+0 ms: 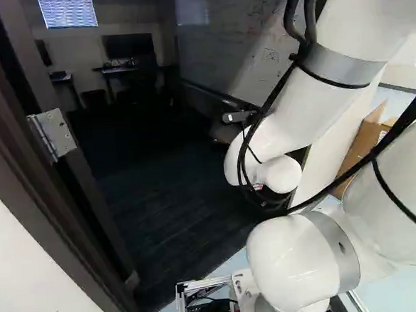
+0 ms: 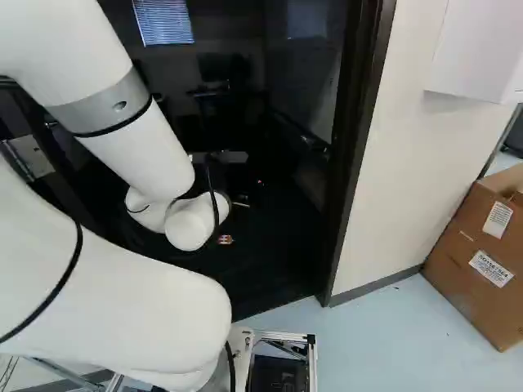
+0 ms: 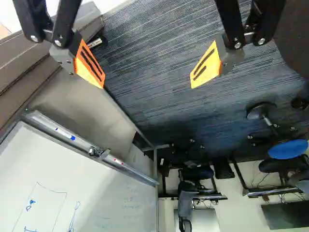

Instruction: Open the door and move inside

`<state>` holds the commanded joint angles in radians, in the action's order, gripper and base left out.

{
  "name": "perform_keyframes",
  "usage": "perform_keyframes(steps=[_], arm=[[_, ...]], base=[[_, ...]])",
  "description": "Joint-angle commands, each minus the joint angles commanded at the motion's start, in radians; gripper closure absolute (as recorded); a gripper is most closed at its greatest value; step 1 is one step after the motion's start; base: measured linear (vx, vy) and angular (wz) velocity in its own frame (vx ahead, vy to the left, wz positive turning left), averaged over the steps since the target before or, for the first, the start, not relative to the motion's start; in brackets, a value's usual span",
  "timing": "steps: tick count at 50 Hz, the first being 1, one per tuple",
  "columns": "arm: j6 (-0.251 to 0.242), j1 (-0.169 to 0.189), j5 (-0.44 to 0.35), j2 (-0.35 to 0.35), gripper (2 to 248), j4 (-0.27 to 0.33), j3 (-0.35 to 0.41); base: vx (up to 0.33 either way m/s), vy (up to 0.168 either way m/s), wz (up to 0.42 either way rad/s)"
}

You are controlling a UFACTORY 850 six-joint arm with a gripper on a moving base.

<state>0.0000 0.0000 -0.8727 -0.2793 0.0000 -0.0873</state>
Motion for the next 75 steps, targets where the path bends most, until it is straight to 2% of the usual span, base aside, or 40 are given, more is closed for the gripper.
perform_keyframes(steps=[43,75], arm=[[0.000,0.000,0.000,0.000,3,0.000,0.000],[0.000,0.000,0.000,0.000,3,0.000,0.000]], base=[[0.001,-0.005,-0.014],[0.118,0.002,-0.010]])
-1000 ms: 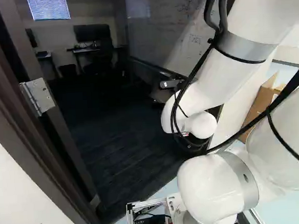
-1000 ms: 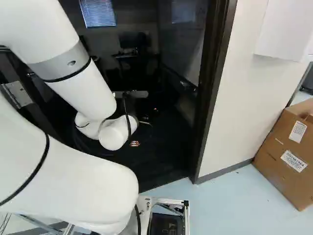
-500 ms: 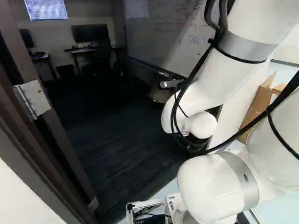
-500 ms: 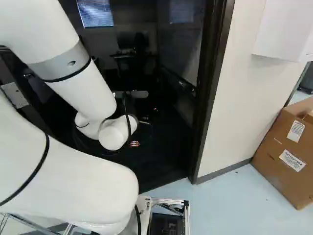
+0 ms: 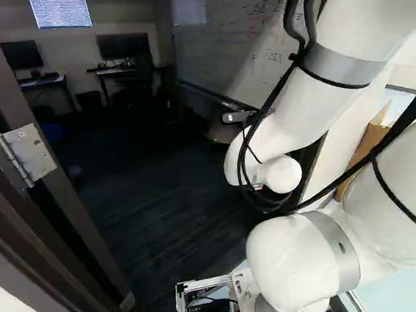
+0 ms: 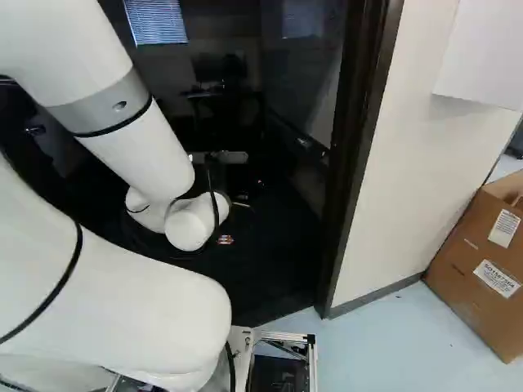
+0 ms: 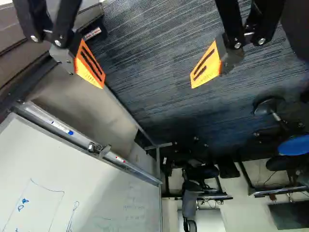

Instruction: Open the door and move inside

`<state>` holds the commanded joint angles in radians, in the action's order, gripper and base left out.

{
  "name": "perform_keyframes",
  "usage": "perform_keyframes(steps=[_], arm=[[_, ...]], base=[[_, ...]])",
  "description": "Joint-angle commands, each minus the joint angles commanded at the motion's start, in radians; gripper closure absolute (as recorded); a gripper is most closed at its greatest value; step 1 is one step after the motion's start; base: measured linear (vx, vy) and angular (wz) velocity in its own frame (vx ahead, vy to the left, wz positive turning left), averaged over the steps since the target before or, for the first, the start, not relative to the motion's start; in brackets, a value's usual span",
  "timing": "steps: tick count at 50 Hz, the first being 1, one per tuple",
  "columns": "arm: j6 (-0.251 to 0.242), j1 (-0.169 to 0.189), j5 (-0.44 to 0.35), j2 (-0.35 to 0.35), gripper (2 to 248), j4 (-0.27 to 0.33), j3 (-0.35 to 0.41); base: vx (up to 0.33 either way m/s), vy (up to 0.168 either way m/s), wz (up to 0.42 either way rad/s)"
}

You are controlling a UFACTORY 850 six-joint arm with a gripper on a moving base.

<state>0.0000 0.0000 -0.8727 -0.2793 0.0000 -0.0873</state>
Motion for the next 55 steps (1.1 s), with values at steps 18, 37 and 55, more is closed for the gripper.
perform_keyframes(steps=[18,37,55], arm=[[0.000,0.000,0.000,0.000,3,0.000,0.000],[0.000,0.000,0.000,0.000,3,0.000,0.000],[0.000,0.000,0.000,0.000,3,0.000,0.000]], base=[[0.154,-0.010,-0.008],[0.184,-0.006,0.153],[0.180,0.037,0.271]])
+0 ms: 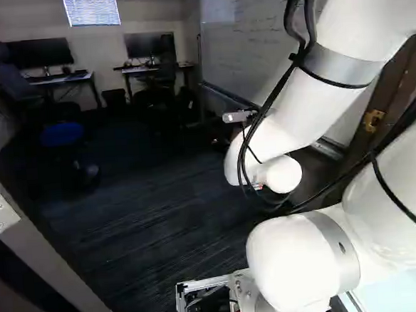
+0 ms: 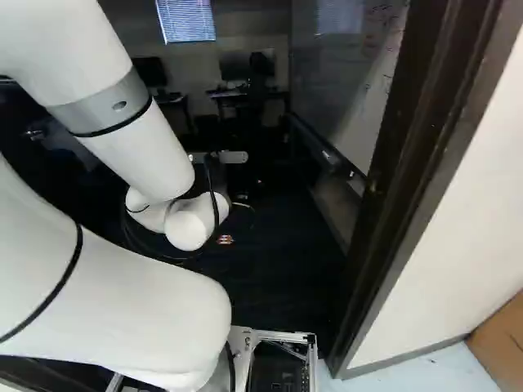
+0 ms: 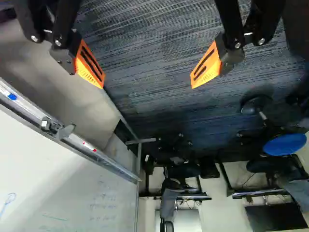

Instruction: Open the door and move inside

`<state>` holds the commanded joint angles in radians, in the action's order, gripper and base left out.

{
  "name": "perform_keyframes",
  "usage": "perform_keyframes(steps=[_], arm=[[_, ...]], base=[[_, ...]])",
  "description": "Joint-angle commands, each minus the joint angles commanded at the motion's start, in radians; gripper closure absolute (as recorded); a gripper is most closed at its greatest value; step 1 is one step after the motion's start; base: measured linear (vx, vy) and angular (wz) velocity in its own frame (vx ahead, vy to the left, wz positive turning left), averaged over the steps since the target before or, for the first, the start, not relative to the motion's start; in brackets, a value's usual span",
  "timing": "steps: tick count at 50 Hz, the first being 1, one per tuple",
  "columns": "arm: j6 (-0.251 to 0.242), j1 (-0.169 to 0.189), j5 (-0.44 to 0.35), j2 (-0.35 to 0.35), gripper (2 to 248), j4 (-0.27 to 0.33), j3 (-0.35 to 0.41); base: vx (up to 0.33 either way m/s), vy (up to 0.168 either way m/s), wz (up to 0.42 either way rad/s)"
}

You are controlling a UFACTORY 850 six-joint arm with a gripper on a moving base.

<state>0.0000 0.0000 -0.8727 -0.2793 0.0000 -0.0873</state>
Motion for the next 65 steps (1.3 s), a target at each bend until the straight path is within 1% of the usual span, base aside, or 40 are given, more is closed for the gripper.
perform_keyframes(steps=[45,65], arm=[[0.000,0.000,0.000,0.000,3,0.000,0.000],[0.000,0.000,0.000,0.000,3,0.000,0.000]], base=[[0.150,0.046,0.219],[0.163,0.012,0.036]])
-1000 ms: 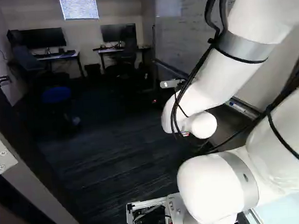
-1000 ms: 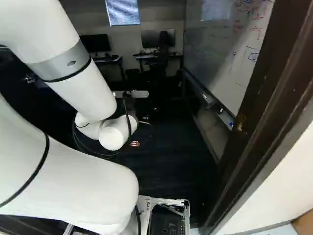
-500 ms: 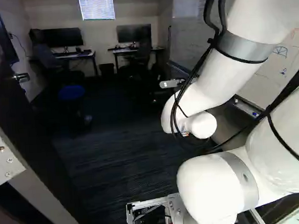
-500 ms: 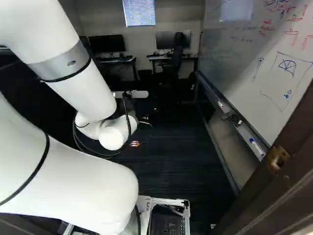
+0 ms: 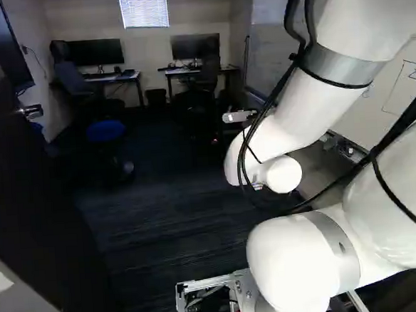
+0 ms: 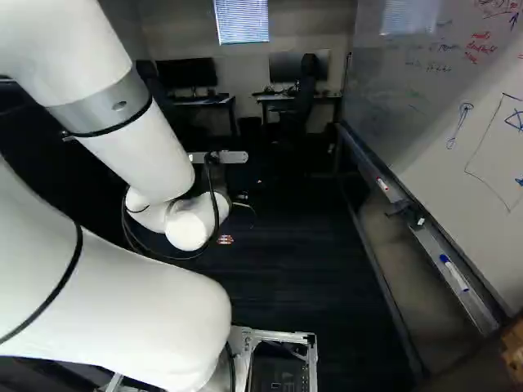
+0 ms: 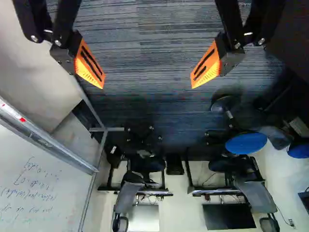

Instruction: Open the door and move inside

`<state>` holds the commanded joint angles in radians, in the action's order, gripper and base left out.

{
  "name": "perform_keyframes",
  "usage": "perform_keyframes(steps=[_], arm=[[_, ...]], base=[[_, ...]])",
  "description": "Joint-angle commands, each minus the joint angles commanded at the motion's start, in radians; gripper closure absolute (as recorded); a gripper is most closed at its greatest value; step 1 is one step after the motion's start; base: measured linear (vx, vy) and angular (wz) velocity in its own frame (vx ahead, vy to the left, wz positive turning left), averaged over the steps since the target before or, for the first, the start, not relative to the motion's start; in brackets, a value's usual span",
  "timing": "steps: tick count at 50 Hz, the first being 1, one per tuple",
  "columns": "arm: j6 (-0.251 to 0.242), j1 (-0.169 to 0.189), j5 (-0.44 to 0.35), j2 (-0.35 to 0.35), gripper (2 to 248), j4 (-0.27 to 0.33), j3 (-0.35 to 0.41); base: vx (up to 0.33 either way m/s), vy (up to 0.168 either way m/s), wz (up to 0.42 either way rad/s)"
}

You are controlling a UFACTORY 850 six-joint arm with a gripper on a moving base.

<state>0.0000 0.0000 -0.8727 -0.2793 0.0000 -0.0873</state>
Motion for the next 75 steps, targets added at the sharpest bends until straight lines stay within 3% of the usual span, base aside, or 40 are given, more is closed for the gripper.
perform_keyframes(steps=[75], arm=[[0.000,0.000,0.000,0.000,3,0.000,0.000]], base=[[0.180,0.006,0.004]])
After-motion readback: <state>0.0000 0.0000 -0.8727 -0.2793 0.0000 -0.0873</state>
